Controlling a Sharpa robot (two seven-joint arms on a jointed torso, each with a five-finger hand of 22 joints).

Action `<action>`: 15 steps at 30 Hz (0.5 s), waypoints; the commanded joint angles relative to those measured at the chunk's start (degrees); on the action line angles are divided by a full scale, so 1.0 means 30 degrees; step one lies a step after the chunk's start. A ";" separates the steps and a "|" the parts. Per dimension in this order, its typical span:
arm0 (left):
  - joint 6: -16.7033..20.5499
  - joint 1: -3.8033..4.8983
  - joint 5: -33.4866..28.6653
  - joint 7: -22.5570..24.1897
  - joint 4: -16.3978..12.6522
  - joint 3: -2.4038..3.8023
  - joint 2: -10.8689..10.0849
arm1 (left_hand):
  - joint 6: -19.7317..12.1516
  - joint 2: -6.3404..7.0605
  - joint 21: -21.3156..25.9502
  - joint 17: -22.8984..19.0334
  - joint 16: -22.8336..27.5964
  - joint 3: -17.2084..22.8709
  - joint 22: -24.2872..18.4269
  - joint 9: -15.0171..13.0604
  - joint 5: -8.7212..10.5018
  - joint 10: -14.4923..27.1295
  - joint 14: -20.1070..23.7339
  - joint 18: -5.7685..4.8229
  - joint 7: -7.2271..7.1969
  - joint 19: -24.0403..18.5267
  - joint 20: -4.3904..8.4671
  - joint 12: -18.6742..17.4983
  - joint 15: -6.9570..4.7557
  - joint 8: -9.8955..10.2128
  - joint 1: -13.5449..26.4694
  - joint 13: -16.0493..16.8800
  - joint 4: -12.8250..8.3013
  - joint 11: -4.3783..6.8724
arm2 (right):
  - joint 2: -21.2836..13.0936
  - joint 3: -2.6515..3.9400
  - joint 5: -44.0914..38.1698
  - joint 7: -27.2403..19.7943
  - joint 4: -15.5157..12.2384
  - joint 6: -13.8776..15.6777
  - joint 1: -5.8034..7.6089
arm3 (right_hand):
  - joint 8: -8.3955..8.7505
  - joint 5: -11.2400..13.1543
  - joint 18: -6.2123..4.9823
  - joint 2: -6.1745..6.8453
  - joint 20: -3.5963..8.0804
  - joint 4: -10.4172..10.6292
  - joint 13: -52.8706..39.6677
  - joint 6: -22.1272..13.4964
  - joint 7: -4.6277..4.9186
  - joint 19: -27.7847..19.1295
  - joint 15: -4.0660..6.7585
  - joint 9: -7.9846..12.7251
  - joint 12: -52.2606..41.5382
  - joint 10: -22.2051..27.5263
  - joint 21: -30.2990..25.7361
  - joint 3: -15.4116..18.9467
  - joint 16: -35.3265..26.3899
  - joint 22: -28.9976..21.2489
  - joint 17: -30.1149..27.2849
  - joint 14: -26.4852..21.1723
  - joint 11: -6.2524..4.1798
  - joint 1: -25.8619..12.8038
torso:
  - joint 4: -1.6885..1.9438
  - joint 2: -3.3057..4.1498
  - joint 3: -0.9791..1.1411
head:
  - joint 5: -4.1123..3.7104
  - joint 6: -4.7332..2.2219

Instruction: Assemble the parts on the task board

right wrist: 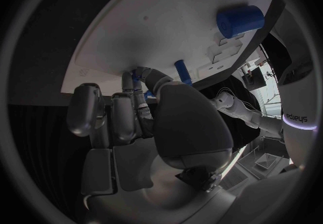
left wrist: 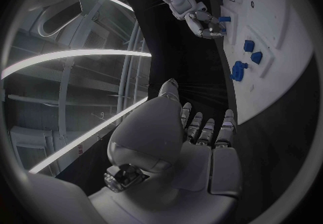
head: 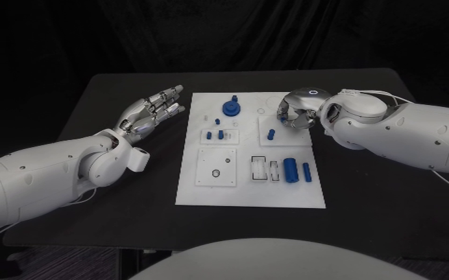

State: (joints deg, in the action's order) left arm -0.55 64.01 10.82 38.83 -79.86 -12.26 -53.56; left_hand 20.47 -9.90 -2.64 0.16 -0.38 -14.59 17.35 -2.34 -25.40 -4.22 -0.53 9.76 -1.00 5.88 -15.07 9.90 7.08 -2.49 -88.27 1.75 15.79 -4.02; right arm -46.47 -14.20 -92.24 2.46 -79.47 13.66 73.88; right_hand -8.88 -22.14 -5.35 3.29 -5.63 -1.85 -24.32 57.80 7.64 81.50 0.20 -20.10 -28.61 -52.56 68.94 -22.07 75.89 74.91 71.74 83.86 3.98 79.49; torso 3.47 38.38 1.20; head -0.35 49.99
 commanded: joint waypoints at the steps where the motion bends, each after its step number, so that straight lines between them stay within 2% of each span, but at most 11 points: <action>1: -0.0224 -0.0039 -0.0131 0.1645 -0.0055 0.0019 0.0007 | 0.0019 0.0003 -0.0071 0.0014 0.0057 0.0012 -0.0003 -0.0025 -0.0040 -0.0012 -0.0018 0.0196 0.0132 -0.0050 -0.0117 -0.0018 0.0130 0.0050 -0.0247 -0.0015 -0.0099 -0.0088 | -0.0059 0.0013 -0.0040 -0.0271 -0.0060 0.0931 -0.0053 | -0.0224 -0.0048 0.0367 -0.0238 0.0024 -0.0194 0.0059 0.0295 -0.0025 0.0157 0.0093 -0.0313 0.0015 -0.0316 0.0129 0.0011 0.0098 0.3189 -0.0023 0.0080 -0.0028 0.0230 | 0.0002 -0.0002 -0.0008 | 0.0071 0.0002; 9: -0.0147 -0.0050 -0.0131 0.1632 -0.0118 0.0019 -0.0072 | 0.0050 -0.0006 -0.0078 0.0015 0.0055 0.0011 0.0002 -0.0029 -0.0098 -0.0025 -0.0023 0.0198 0.0141 -0.0035 -0.0129 0.0007 0.0146 0.0046 -0.0254 -0.0011 -0.0094 -0.0105 | -0.0414 0.0023 -0.0040 -0.0382 -0.0601 0.1681 0.0035 | -0.0575 -0.0030 0.0384 -0.0275 0.0104 -0.0372 0.0290 0.0679 -0.0122 0.0171 0.0184 -0.0955 0.0162 -0.0845 0.0273 0.0213 0.0090 0.3209 -0.0100 0.0105 -0.0137 0.0298 | 0.0014 0.0002 -0.0016 | 0.0217 0.0002; 15: -0.0069 -0.0052 -0.0131 0.1598 -0.0149 0.0019 -0.0132 | 0.0050 -0.0001 -0.0081 0.0015 0.0054 0.0007 0.0005 -0.0030 -0.0132 -0.0036 -0.0025 0.0199 0.0145 -0.0026 -0.0134 0.0022 0.0139 0.0044 -0.0265 -0.0008 -0.0099 -0.0127 | -0.0955 0.0025 -0.0040 -0.0135 -0.1614 0.1704 0.0684 | -0.0650 0.0008 0.0390 -0.0275 0.0117 -0.0374 0.0362 0.0727 -0.0131 0.0174 0.0190 -0.1123 0.0242 -0.0901 0.0308 0.0276 0.0103 0.3215 -0.0096 0.0114 -0.0141 0.0267 | 0.0003 0.0003 -0.0009 | 0.0303 0.0002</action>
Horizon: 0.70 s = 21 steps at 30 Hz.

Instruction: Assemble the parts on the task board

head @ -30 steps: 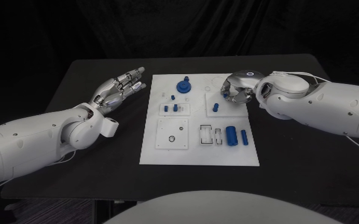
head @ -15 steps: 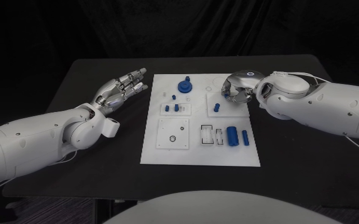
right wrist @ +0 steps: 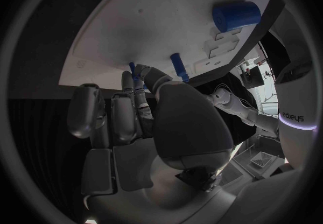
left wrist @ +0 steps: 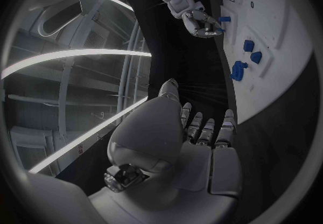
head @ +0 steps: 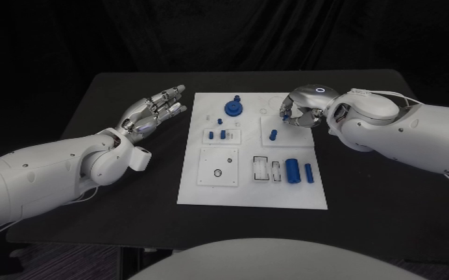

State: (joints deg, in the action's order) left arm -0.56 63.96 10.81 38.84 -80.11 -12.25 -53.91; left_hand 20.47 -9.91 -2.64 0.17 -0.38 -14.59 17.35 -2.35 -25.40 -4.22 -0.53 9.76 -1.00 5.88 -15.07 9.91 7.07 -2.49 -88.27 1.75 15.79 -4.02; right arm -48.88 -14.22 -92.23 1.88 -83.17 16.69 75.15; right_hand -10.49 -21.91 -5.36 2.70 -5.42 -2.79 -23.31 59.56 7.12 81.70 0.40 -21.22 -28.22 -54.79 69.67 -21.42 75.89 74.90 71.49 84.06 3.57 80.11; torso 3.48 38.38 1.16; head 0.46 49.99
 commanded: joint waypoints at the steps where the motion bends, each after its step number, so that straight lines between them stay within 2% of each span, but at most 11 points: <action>1: -0.0043 -0.0036 -0.0125 0.1585 -0.0067 0.0016 -0.0025 | 0.0049 0.0000 -0.0081 0.0011 0.0054 0.0007 0.0007 -0.0028 -0.0132 -0.0037 -0.0025 0.0198 0.0147 -0.0026 -0.0134 0.0021 0.0140 0.0044 -0.0265 -0.0009 -0.0099 -0.0128 | -0.0308 0.0032 -0.0041 0.0130 -0.0689 0.0715 0.0499 | -0.0124 -0.0053 0.0394 -0.0080 0.0052 -0.0064 0.0040 0.0143 0.0041 0.0102 0.0125 -0.0781 0.0133 -0.0164 0.0058 0.0070 0.0109 0.3212 -0.0009 0.0051 -0.0003 0.0059 | -0.0004 0.0003 0.0003 | 0.0057 0.0002; 6: -0.0002 -0.0036 -0.0125 0.1575 -0.0040 0.0016 0.0010 | 0.0049 0.0000 -0.0081 0.0011 0.0054 0.0007 0.0007 -0.0028 -0.0132 -0.0037 -0.0025 0.0198 0.0147 -0.0026 -0.0134 0.0021 0.0140 0.0044 -0.0265 -0.0009 -0.0099 -0.0128 | -0.0909 0.0030 -0.0041 0.0383 -0.1972 0.0779 0.1468 | -0.0158 -0.0009 0.0398 -0.0092 0.0056 -0.0070 0.0091 0.0149 0.0037 0.0105 0.0128 -0.0881 0.0191 -0.0198 0.0080 0.0096 0.0104 0.3216 -0.0025 0.0052 -0.0005 0.0058 | -0.0013 0.0013 -0.0004 | 0.0082 0.0002; 11: -0.0024 -0.0039 -0.0125 0.1578 0.0038 0.0016 0.0111 | 0.0048 -0.0008 -0.0079 0.0011 0.0054 0.0012 -0.0022 -0.0028 -0.0160 -0.0044 -0.0027 0.0199 0.0152 -0.0028 -0.0136 0.0027 0.0132 0.0044 -0.0283 -0.0008 -0.0104 -0.0149 | -0.1338 0.0025 -0.0041 0.0492 -0.3332 0.0673 0.1997 | -0.0203 0.0042 0.0405 -0.0098 0.0062 -0.0078 0.0149 0.0160 0.0037 0.0114 0.0132 -0.1012 0.0243 -0.0284 0.0120 0.0135 0.0119 0.3223 -0.0019 0.0062 -0.0011 0.0057 | 0.0003 0.0009 -0.0008 | 0.0155 0.0002; 16: -0.0031 -0.0056 -0.0125 0.1593 0.0080 0.0016 0.0155 | 0.0027 -0.0020 -0.0064 0.0005 0.0061 0.0017 -0.0109 -0.0025 -0.0165 -0.0043 -0.0009 0.0200 0.0156 -0.0057 -0.0129 0.0022 0.0126 0.0047 -0.0288 -0.0009 -0.0103 -0.0158 | -0.1207 0.0019 -0.0041 0.0482 -0.4705 -0.0046 0.2064 | -0.0204 0.0101 0.0408 -0.0075 0.0065 -0.0072 0.0208 0.0097 0.0062 0.0116 0.0129 -0.1129 0.0292 -0.0383 0.0141 0.0199 0.0117 0.3226 -0.0036 0.0067 -0.0005 0.0018 | -0.0010 0.0004 -0.0003 | 0.0524 0.0002; 21: -0.0008 -0.0073 -0.0125 0.1610 0.0097 0.0016 0.0174 | 0.0033 -0.0050 -0.0051 0.0003 0.0062 0.0030 -0.0168 -0.0025 -0.0174 -0.0050 -0.0004 0.0202 0.0168 -0.0081 -0.0106 0.0037 0.0106 0.0048 -0.0298 -0.0007 -0.0099 -0.0177 | -0.0578 0.0017 -0.0902 0.0282 -0.5357 -0.0294 0.1606 | -0.0097 0.0013 0.0413 -0.0130 0.0052 -0.0119 0.0346 -0.0138 0.0099 0.0112 0.0105 -0.1262 0.0481 -0.0366 0.0164 0.0156 0.0171 0.3228 0.0010 0.0092 0.0038 0.0096 | -0.0008 0.0002 -0.0041 | 0.0914 0.0002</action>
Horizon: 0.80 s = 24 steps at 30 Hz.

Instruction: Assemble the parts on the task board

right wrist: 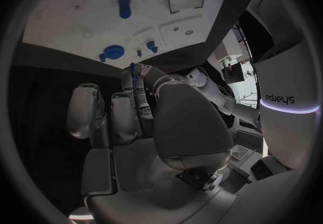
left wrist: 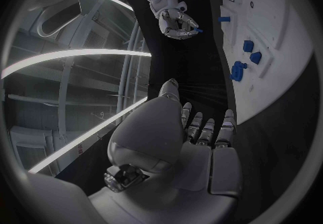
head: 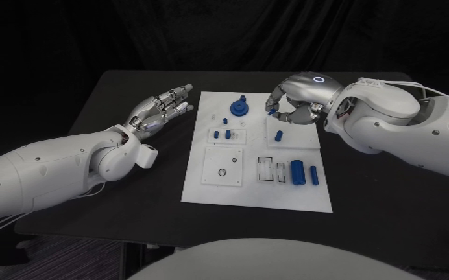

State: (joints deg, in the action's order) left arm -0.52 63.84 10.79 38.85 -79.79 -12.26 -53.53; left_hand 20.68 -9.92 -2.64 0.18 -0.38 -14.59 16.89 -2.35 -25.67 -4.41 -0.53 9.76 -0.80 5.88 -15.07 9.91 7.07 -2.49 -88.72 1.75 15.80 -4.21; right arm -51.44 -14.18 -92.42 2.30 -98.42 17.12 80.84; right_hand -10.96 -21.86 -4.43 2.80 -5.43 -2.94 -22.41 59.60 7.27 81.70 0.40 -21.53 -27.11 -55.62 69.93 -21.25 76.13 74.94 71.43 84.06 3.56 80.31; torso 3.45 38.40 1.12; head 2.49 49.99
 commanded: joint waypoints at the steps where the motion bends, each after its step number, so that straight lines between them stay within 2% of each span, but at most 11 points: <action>1: -0.0017 -0.0037 -0.0120 0.1613 -0.0002 0.0019 0.0056 | -0.0039 -0.0050 -0.0046 -0.0001 0.0063 0.0031 -0.0044 -0.0023 -0.0082 0.0013 -0.0004 0.0203 0.0104 -0.0092 -0.0099 0.0038 0.0103 0.0048 -0.0149 -0.0007 -0.0098 -0.0119 | 0.0431 0.0003 -0.0987 0.0112 -0.0312 -0.0451 -0.0405 | 0.0060 -0.0004 0.0101 -0.0165 0.0052 -0.0066 0.0047 -0.0154 0.0050 0.0113 0.0105 -0.1162 0.0110 -0.0093 0.0075 0.0100 0.0086 0.3215 0.0024 0.0090 0.0041 0.0028 | 0.0007 -0.0017 -0.0008 | 0.0296 0.0002; 2: -0.0013 -0.0040 -0.0120 0.1619 0.0007 0.0019 0.0069 | -0.0039 -0.0050 -0.0046 -0.0001 0.0063 0.0031 -0.0044 -0.0023 -0.0082 0.0013 -0.0004 0.0203 0.0104 -0.0092 -0.0099 0.0038 0.0103 0.0048 -0.0149 -0.0007 -0.0098 -0.0119 | 0.0652 0.0003 -0.1136 0.0080 -0.0323 -0.0462 -0.0560 | 0.0064 -0.0005 0.0101 -0.0153 0.0051 -0.0070 0.0053 -0.0162 0.0052 0.0112 0.0103 -0.1169 0.0117 -0.0097 0.0076 0.0106 0.0064 0.3215 -0.0007 0.0080 0.0043 0.0026 | -0.0004 -0.0025 -0.0026 | 0.0371 0.0002; 8: 0.0044 -0.0053 -0.0120 0.1677 0.0023 0.0019 0.0121 | -0.0020 -0.0079 0.0016 -0.0013 0.0077 0.0017 -0.0237 -0.0026 -0.0055 0.0000 0.0035 0.0214 0.0142 -0.0205 0.0087 0.0054 0.0020 0.0045 -0.0147 -0.0005 -0.0057 -0.0169 | 0.1812 0.0004 -0.1495 -0.0019 0.0080 -0.0608 -0.1317 | 0.0086 -0.0028 0.0100 -0.0135 0.0049 -0.0096 0.0075 -0.0202 0.0056 0.0109 0.0100 -0.1192 0.0142 -0.0116 0.0074 0.0104 0.0080 0.3214 0.0009 0.0087 0.0045 0.0046 | -0.0002 -0.0028 0.0016 | 0.0749 0.0002; 11: 0.0084 -0.0059 -0.0120 0.1726 0.0018 0.0019 0.0158 | 0.0003 -0.0080 0.0066 -0.0021 0.0086 -0.0002 -0.0400 -0.0030 -0.0062 -0.0005 0.0061 0.0224 0.0175 -0.0305 0.0308 0.0067 -0.0068 0.0039 -0.0166 -0.0004 -0.0033 -0.0187 | 0.2429 0.0005 -0.1574 0.0009 0.0455 -0.0828 -0.1762 | 0.0103 -0.0044 0.0095 -0.0130 0.0048 -0.0114 0.0090 -0.0229 0.0059 0.0099 0.0099 -0.1205 0.0160 -0.0126 0.0053 0.0097 0.0101 0.3207 0.0033 0.0096 0.0047 0.0064 | -0.0008 -0.0062 0.0011 | 0.0981 0.0002; 19: 0.0050 -0.0077 -0.0120 0.1755 0.0087 0.0019 0.0271 | 0.0045 -0.0089 0.0108 -0.0025 0.0090 -0.0008 -0.0550 -0.0035 -0.0074 -0.0010 0.0073 0.0230 0.0223 -0.0395 0.0488 0.0073 -0.0112 0.0032 -0.0190 -0.0003 -0.0021 -0.0183 | 0.3498 0.0006 -0.1899 0.0099 0.1169 -0.1347 -0.2618 | 0.0229 -0.0033 0.0029 -0.0087 0.0034 -0.0244 0.0182 -0.0410 0.0100 -0.0043 0.0077 -0.1278 0.0272 -0.0175 -0.0251 0.0052 -0.0065 0.3120 -0.0205 0.0005 0.0076 0.0188 | 0.0012 -0.0048 0.0004 | 0.1328 0.0002; 24: -0.0023 -0.0095 -0.0120 0.1747 0.0140 0.0019 0.0357 | 0.0005 -0.0122 0.0114 -0.0029 0.0094 0.0008 -0.0556 -0.0030 -0.0082 0.0011 0.0084 0.0222 0.0258 -0.0412 0.0532 0.0041 -0.0122 0.0039 -0.0207 -0.0010 -0.0016 -0.0171 | 0.3985 0.0006 -0.2302 0.0143 0.1532 -0.1508 -0.2984 | 0.0259 -0.0019 0.0011 -0.0048 0.0026 -0.0295 0.0211 -0.0437 0.0118 -0.0093 0.0066 -0.1306 0.0307 -0.0197 -0.0342 0.0048 -0.0122 0.3094 -0.0280 -0.0038 0.0091 0.0222 | 0.0025 -0.0032 -0.0002 | 0.1400 0.0002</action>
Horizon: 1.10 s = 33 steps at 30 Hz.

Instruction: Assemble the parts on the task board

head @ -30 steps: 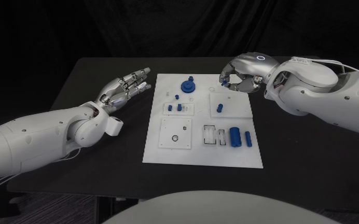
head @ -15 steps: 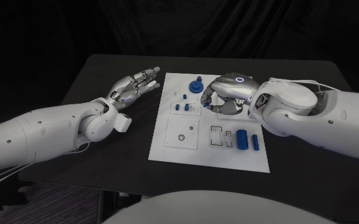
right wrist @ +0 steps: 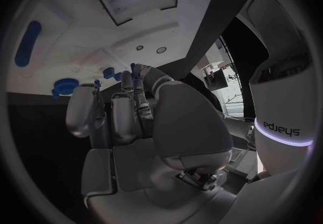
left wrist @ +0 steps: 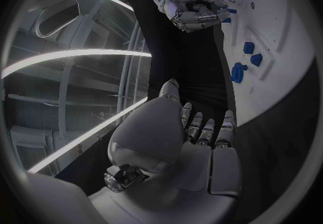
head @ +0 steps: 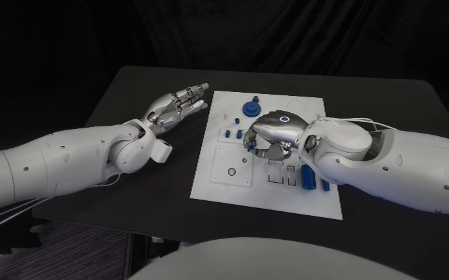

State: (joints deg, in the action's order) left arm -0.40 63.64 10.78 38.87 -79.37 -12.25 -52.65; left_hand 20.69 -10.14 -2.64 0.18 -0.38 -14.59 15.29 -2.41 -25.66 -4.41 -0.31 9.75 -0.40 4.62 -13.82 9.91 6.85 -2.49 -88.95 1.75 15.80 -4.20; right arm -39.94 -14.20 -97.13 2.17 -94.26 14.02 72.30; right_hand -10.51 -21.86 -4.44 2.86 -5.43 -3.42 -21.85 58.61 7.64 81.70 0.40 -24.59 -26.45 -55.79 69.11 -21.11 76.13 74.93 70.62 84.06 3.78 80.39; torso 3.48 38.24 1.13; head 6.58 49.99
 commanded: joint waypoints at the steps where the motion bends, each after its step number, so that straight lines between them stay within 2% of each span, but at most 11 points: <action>1: -0.0069 -0.0030 -0.0115 0.1740 0.0004 0.0018 0.0071 | 0.0001 -0.0047 0.0114 -0.0026 0.0094 0.0008 -0.0023 -0.0011 -0.0083 0.0011 0.0012 0.0223 0.0124 0.0007 0.0114 0.0040 -0.0050 0.0039 -0.0133 -0.0010 -0.0016 -0.0171 | 0.0209 0.0012 -0.0758 0.0193 0.0199 -0.0489 -0.0171 | 0.0106 -0.0020 0.0015 -0.0067 0.0026 -0.0136 0.0024 -0.0105 -0.0008 -0.0093 0.0066 -0.0286 0.0088 -0.0139 -0.0067 0.0000 -0.0122 0.3098 -0.0013 -0.0038 0.0016 0.0194 | 0.0015 0.0022 -0.0007 | 0.0047 0.0002; 9: -0.0091 -0.0048 -0.0115 0.1737 0.0033 0.0018 0.0123 | 0.0001 -0.0047 0.0114 -0.0026 0.0094 0.0008 -0.0023 -0.0011 -0.0083 0.0011 0.0012 0.0223 0.0124 0.0007 0.0114 0.0040 -0.0050 0.0039 -0.0133 -0.0010 -0.0016 -0.0171 | 0.0674 0.0012 -0.0886 0.0263 0.0580 -0.0811 -0.0504 | 0.0150 0.0116 0.0010 -0.0039 0.0009 -0.0150 0.0080 -0.0135 0.0016 -0.0125 0.0042 -0.0328 0.0164 -0.0151 -0.0100 0.0015 -0.0151 0.3087 -0.0053 -0.0071 0.0045 0.0175 | -0.0001 0.0049 -0.0022 | 0.0212 0.0002; 18: -0.0172 -0.0085 -0.0115 0.1705 0.0083 0.0018 0.0173 | 0.0004 -0.0084 0.0119 -0.0030 0.0098 0.0028 -0.0045 -0.0011 -0.0091 0.0022 0.0024 0.0213 0.0165 -0.0008 0.0127 0.0029 -0.0064 0.0040 -0.0151 -0.0012 -0.0012 -0.0161 | 0.0971 0.0014 -0.0909 0.0248 0.0722 -0.0851 -0.0835 | 0.0159 0.0174 0.0015 -0.0038 0.0002 -0.0157 0.0106 -0.0133 0.0019 -0.0121 0.0034 -0.0347 0.0199 -0.0152 -0.0075 0.0014 -0.0137 0.3093 -0.0037 -0.0071 0.0050 0.0177 | 0.0018 0.0038 -0.0008 | 0.0347 0.0002; 21: -0.0185 -0.0091 -0.0115 0.1692 0.0076 0.0018 0.0172 | 0.0010 -0.0118 0.0117 -0.0029 0.0097 0.0050 -0.0040 -0.0011 -0.0107 0.0035 0.0022 0.0206 0.0213 -0.0010 0.0128 0.0016 -0.0069 0.0040 -0.0174 -0.0015 -0.0016 -0.0145 | 0.0987 0.0014 -0.0910 0.0263 0.0733 -0.0890 -0.0866 | 0.0159 0.0179 0.0017 -0.0039 0.0001 -0.0159 0.0109 -0.0130 0.0019 -0.0118 0.0034 -0.0350 0.0203 -0.0155 -0.0066 0.0013 -0.0131 0.3096 -0.0030 -0.0069 0.0050 0.0179 | 0.0025 0.0044 -0.0001 | 0.0375 0.0002; 26: -0.0198 -0.0096 -0.0115 0.1659 0.0073 0.0018 0.0156 | -0.0006 -0.0126 0.0113 -0.0026 0.0094 0.0056 -0.0017 -0.0009 -0.0113 0.0039 0.0013 0.0205 0.0226 -0.0002 0.0126 0.0011 -0.0068 0.0042 -0.0181 -0.0016 -0.0017 -0.0140 | 0.0982 0.0014 -0.0911 0.0305 0.0738 -0.1001 -0.0896 | 0.0159 0.0185 0.0016 -0.0045 -0.0001 -0.0168 0.0114 -0.0123 0.0016 -0.0121 0.0034 -0.0358 0.0206 -0.0170 -0.0067 0.0006 -0.0139 0.3095 -0.0043 -0.0074 0.0046 0.0191 | -0.0029 0.0053 0.0001 | 0.0470 0.0002; 33: -0.0217 -0.0100 -0.0115 0.1633 0.0061 0.0018 0.0152 | -0.0008 -0.0132 0.0112 -0.0026 0.0094 0.0060 -0.0019 -0.0009 -0.0117 0.0038 0.0012 0.0204 0.0233 -0.0002 0.0123 0.0016 -0.0063 0.0043 -0.0187 -0.0015 -0.0020 -0.0139 | 0.1007 0.0014 -0.0911 0.0350 0.0772 -0.1122 -0.0909 | 0.0166 0.0169 0.0007 -0.0050 -0.0003 -0.0189 0.0127 -0.0121 0.0014 -0.0140 0.0035 -0.0371 0.0218 -0.0191 -0.0105 -0.0008 -0.0154 0.3084 -0.0067 -0.0084 0.0043 0.0214 | 0.0018 0.0045 -0.0012 | 0.0405 0.0002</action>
State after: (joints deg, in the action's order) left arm -0.52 63.41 10.77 38.87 -79.07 -12.26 -52.26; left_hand 20.69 -10.37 -2.64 0.16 -0.38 -14.59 15.21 -2.40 -25.66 -4.41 -0.32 9.75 0.01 4.63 -13.82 9.91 6.86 -2.49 -89.17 1.75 15.80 -4.20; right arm -36.97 -14.19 -99.34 2.31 -91.94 11.42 69.74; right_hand -9.86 -21.43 -4.45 2.72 -5.43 -3.74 -21.53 58.38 7.63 81.70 0.40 -25.59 -26.12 -55.98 69.11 -21.11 75.89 74.92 70.47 84.06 4.01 80.53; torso 3.47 38.38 1.11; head 7.89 49.99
